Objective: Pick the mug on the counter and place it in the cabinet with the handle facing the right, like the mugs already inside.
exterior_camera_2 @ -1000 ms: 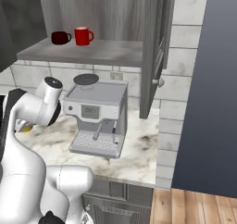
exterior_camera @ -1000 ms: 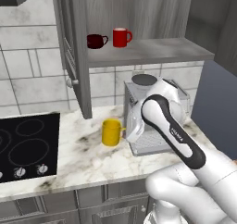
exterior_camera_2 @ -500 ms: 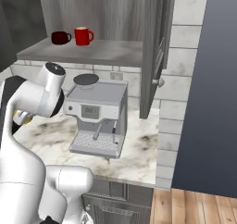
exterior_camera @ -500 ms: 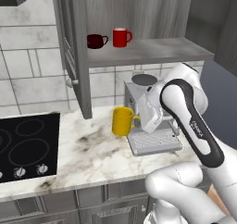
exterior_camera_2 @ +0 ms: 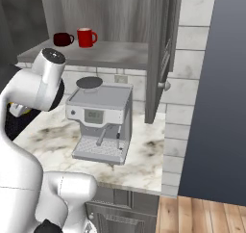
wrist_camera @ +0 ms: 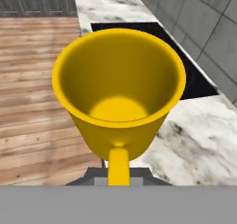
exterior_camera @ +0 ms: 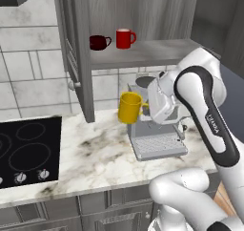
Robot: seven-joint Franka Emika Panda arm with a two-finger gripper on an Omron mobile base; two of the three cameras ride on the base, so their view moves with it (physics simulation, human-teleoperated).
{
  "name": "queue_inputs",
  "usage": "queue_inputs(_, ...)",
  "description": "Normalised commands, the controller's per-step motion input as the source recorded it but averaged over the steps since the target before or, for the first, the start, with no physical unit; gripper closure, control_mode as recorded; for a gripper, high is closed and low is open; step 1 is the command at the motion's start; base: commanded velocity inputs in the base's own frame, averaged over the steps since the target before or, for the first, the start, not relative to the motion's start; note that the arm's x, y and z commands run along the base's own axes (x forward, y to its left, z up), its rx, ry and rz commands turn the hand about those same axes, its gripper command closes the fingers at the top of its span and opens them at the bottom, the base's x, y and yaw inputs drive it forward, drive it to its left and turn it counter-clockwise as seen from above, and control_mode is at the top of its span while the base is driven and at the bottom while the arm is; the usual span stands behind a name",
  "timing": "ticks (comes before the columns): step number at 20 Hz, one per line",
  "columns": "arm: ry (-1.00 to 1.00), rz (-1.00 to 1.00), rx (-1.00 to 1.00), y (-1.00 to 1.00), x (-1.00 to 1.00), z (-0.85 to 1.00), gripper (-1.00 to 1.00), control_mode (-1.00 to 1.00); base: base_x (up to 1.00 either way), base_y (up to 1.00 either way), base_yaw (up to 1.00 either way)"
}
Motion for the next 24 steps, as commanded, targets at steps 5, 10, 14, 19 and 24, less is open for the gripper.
queue_inputs(5,-0.09,0.01,0.13,-0.01,0.0,0.31,1.0,-1.0,0.0,0.0,0.0)
queue_inputs(10,-0.11,0.0,0.16,-0.04,-0.01,0.29,1.0,-1.0,0.0,0.0,0.0)
queue_inputs(14,-0.01,-0.02,0.05,0.0,0.01,0.55,1.0,-1.0,0.0,0.0,0.0)
queue_inputs(19,0.01,0.0,0.05,-0.03,0.06,0.43,1.0,-1.0,0.0,0.0,0.0)
queue_inputs(24,-0.02,-0.04,0.05,0.0,0.33,0.24,1.0,-1.0,0.0,0.0,0.0)
